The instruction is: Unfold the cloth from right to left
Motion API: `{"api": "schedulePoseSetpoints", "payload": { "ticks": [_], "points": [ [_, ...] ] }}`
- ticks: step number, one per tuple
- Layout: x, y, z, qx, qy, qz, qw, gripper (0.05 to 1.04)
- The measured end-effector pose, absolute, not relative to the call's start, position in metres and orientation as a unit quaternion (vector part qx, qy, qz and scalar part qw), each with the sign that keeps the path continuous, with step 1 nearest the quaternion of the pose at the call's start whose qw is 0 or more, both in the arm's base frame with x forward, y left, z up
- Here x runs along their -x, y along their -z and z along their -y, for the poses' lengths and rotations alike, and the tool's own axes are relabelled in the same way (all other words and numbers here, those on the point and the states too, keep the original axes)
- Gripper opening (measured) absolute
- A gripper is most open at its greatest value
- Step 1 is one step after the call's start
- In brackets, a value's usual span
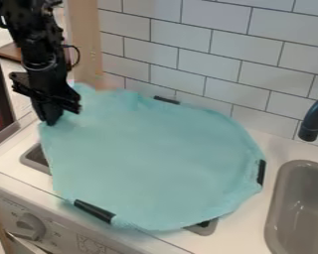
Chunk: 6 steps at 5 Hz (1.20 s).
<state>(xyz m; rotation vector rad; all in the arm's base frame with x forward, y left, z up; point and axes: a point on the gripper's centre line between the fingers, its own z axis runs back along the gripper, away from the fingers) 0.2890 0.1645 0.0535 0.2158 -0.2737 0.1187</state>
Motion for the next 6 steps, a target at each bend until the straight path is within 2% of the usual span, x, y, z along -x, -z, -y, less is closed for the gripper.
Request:
{"api": "schedulePoseSetpoints", "payload": {
  "ticks": [1,2,3,4,5,6],
  "points": [
    [-0.283,-0.054,-0.18,-0.122,-0.081,0.127,0.981,0.051],
    [-0.28,-0.043,-0.185,-0.124,-0.09,0.102,0.983,0.078],
    [-0.277,-0.041,-0.189,-0.138,-0.101,0.092,0.981,0.239],
    [-0.276,-0.038,-0.19,-0.151,-0.108,0.082,0.979,0.509],
    [-0.276,-0.038,-0.19,-0.152,-0.114,0.082,0.978,0.82],
    [-0.276,-0.038,-0.19,-0.153,-0.117,0.082,0.978,1.02]
  ]
}}
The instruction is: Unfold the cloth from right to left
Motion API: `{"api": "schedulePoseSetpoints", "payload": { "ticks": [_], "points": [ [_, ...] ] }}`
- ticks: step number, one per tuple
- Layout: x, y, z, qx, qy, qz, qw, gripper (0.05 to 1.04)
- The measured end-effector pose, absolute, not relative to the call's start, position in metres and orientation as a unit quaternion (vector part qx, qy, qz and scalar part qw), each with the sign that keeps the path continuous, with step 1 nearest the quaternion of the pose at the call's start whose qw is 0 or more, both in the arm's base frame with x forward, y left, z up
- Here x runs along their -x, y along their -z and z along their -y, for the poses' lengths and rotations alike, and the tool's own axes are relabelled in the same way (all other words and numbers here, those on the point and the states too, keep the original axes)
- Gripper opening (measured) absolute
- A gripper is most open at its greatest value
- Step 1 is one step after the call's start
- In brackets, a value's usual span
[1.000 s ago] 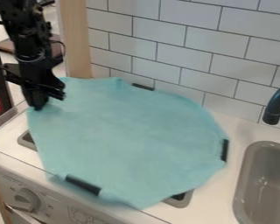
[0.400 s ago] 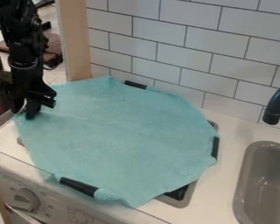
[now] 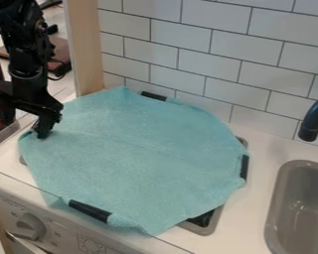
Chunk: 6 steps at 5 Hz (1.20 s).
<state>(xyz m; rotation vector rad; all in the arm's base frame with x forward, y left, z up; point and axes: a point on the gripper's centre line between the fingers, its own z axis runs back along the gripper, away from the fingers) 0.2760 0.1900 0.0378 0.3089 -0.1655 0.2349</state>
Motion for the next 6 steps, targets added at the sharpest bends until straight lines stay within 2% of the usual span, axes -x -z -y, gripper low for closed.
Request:
{"api": "schedulePoseSetpoints", "payload": {
  "ticks": [2,3,4,5,6],
  "points": [
    [-0.279,-0.05,-0.187,-0.146,-0.116,0.1,0.977,0.999],
    [-0.281,-0.065,-0.176,-0.121,-0.105,0.116,0.98,0.999],
    [-0.286,-0.087,-0.161,-0.087,-0.089,0.153,0.98,0.999],
    [-0.285,-0.097,-0.15,-0.074,-0.076,0.172,0.979,0.999],
    [-0.285,-0.098,-0.15,-0.075,-0.073,0.173,0.979,0.999]
  ]
}}
